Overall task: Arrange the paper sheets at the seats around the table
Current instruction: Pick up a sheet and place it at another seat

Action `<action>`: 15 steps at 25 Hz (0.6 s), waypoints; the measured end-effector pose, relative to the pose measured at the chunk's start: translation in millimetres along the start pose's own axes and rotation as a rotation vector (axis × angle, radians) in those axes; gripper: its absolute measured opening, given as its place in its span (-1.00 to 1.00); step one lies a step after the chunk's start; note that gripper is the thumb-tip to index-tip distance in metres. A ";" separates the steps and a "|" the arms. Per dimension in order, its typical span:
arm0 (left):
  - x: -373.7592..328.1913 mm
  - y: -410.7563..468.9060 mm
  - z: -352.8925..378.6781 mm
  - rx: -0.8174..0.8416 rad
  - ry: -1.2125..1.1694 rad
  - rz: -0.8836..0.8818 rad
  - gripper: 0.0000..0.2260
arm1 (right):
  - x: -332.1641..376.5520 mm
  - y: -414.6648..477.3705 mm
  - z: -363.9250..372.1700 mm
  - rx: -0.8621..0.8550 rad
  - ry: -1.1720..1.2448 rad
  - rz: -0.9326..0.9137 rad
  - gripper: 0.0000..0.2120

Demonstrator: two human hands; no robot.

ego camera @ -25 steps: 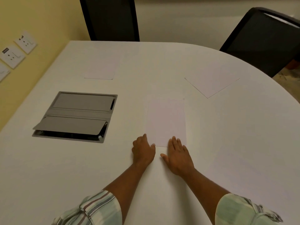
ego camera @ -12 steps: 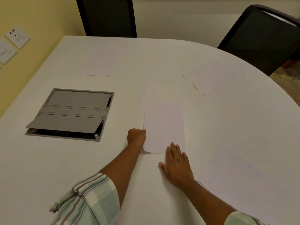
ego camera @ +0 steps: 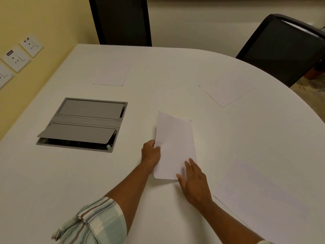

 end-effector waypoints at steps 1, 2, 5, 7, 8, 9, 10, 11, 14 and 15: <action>3.4 -6.6 -4.8 0.014 -0.023 0.017 -0.81 | 2.8 1.6 -8.0 -0.053 0.074 0.046 -0.35; 6.7 -13.3 -10.5 0.027 -0.055 0.030 -0.80 | 5.6 3.2 -15.4 -0.103 0.138 0.091 -0.37; 18.2 -32.8 -29.7 0.069 -0.185 0.042 -0.79 | 11.6 4.6 -33.8 -0.201 0.318 0.220 -0.43; 28.0 -46.9 -45.2 0.093 -0.249 0.035 -0.80 | 17.6 1.9 -41.4 -0.233 0.436 0.273 -0.49; 34.0 -53.7 -53.4 0.104 -0.268 0.031 -0.80 | 21.4 -0.3 -44.3 -0.260 0.492 0.290 -0.52; 40.9 -60.9 -62.2 0.112 -0.281 0.031 -0.80 | 26.2 -3.4 -46.0 -0.293 0.544 0.302 -0.56; 48.5 -67.5 -71.0 0.112 -0.283 0.030 -0.81 | 31.3 -7.1 -46.6 -0.323 0.584 0.311 -0.61; 57.8 -75.2 -82.5 0.101 -0.284 0.022 -0.82 | 39.1 -12.1 -44.4 -0.340 0.607 0.315 -0.65; 87.2 -93.2 -115.6 0.053 -0.283 -0.022 -0.84 | 61.1 -27.7 -29.7 -0.334 0.605 0.307 -0.73; 96.5 -98.2 -126.8 0.038 -0.280 -0.038 -0.84 | 68.7 -32.8 -22.7 -0.317 0.595 0.294 -0.76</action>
Point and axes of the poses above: each hand's wrist, its own y-axis towards the middle knuckle, its own z-axis out of the palm, x = y × z, the point moved 3 cm from there along y, towards the middle knuckle, and after that the axes turned 2 degrees about -z, right-handed, at the moved point
